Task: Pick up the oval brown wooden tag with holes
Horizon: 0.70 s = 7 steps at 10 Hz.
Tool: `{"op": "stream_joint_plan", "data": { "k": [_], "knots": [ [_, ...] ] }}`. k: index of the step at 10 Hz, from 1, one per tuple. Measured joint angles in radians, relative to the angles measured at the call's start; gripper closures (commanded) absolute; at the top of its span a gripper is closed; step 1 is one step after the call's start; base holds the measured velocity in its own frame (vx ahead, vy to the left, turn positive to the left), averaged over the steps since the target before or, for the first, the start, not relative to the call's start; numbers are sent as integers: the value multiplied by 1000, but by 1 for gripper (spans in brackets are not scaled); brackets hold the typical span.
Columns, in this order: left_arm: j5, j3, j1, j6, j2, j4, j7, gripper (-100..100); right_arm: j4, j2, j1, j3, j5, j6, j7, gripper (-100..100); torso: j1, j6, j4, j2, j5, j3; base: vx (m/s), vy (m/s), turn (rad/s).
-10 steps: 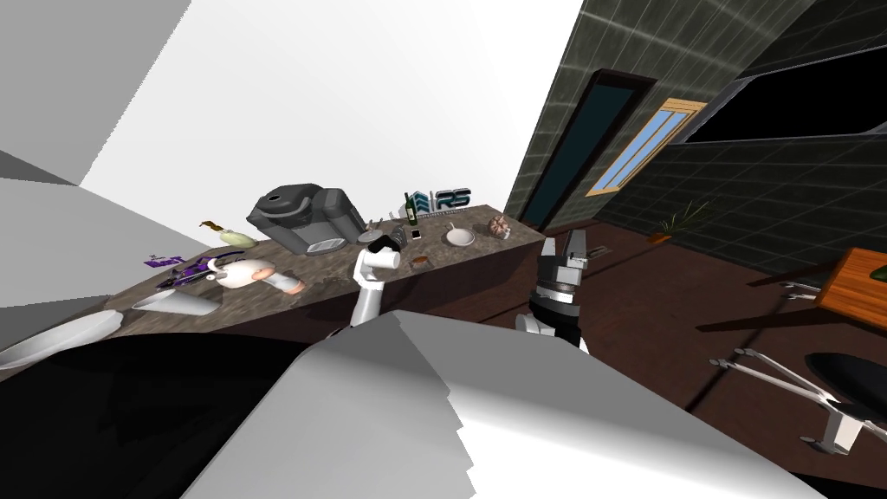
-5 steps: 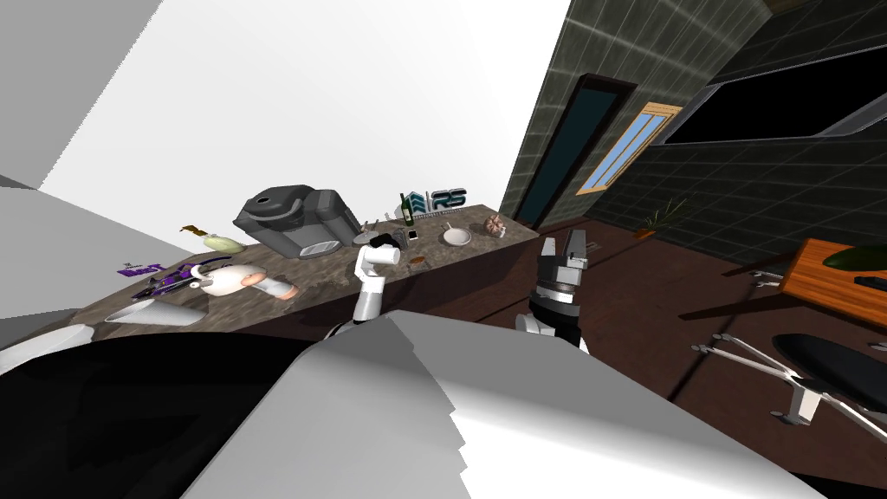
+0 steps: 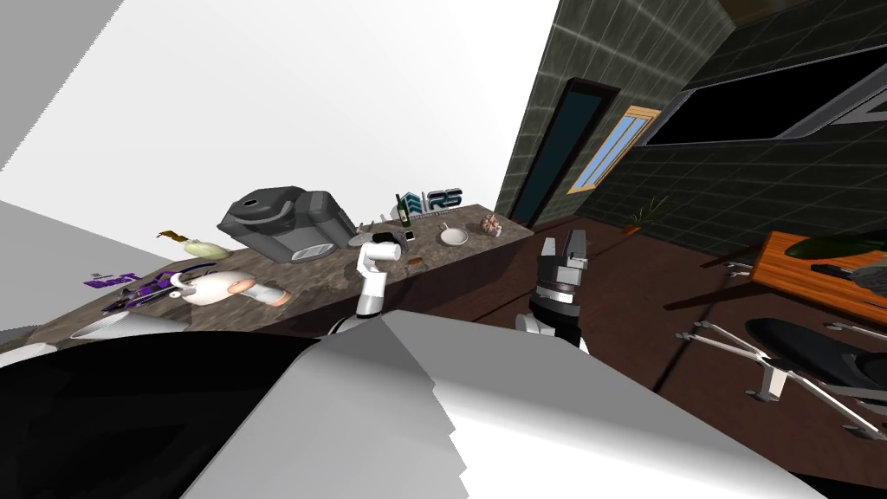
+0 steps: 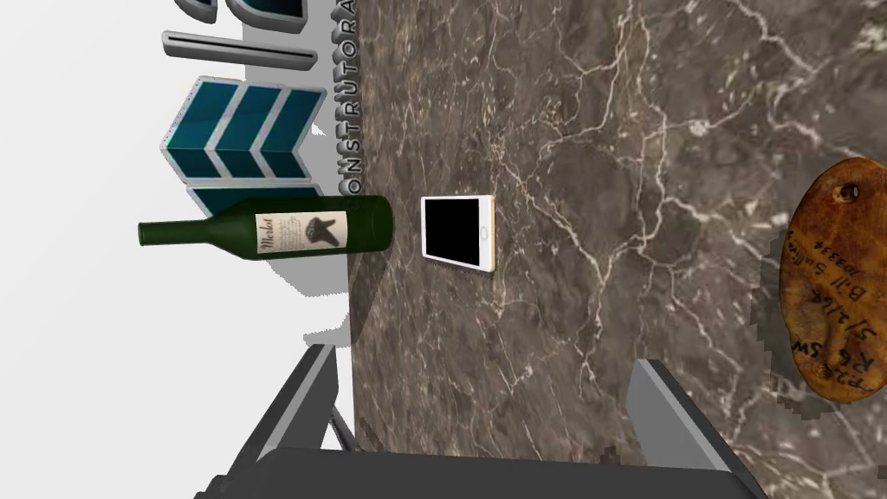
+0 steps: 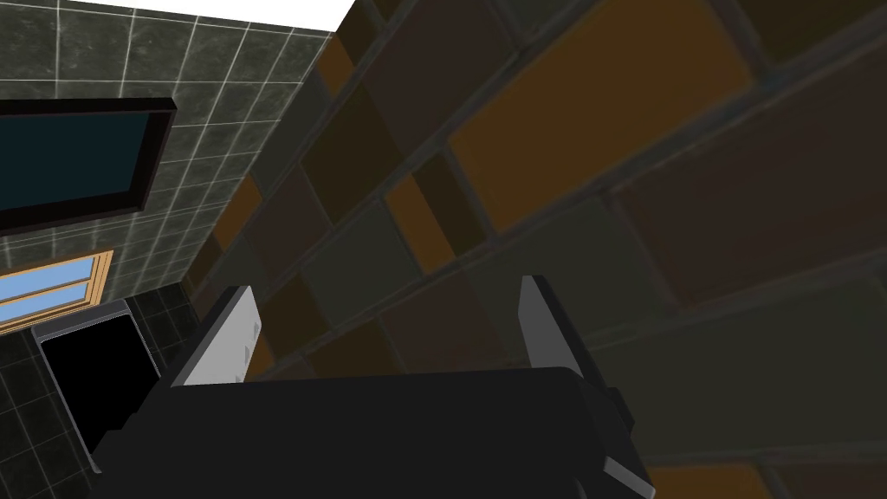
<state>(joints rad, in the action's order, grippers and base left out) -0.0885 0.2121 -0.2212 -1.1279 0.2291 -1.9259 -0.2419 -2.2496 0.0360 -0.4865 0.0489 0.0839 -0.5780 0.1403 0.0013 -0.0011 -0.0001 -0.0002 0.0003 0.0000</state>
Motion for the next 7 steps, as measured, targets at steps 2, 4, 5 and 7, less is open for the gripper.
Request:
{"op": "stream_joint_plan", "data": {
  "k": [2,4,5,7],
  "knots": [
    [-4,11,-18,-57,-2,27,-10,-100,0,0,0,0,0,0,0,0,1,0,0,0,0,0,2,14,-27],
    [-6,18,-31,-101,-4,45,-17,-100,0,0,0,0,0,0,0,0,0,0,0,0,0,0,6,16,-93],
    [-5,20,-38,-127,-6,56,-21,-100,0,0,0,0,0,0,0,0,0,0,0,0,0,0,14,21,-92],
    [-10,32,-60,-179,-6,87,-30,-100,0,0,0,0,0,0,0,0,1,0,0,-1,0,0,6,17,-33]
  ]
}}
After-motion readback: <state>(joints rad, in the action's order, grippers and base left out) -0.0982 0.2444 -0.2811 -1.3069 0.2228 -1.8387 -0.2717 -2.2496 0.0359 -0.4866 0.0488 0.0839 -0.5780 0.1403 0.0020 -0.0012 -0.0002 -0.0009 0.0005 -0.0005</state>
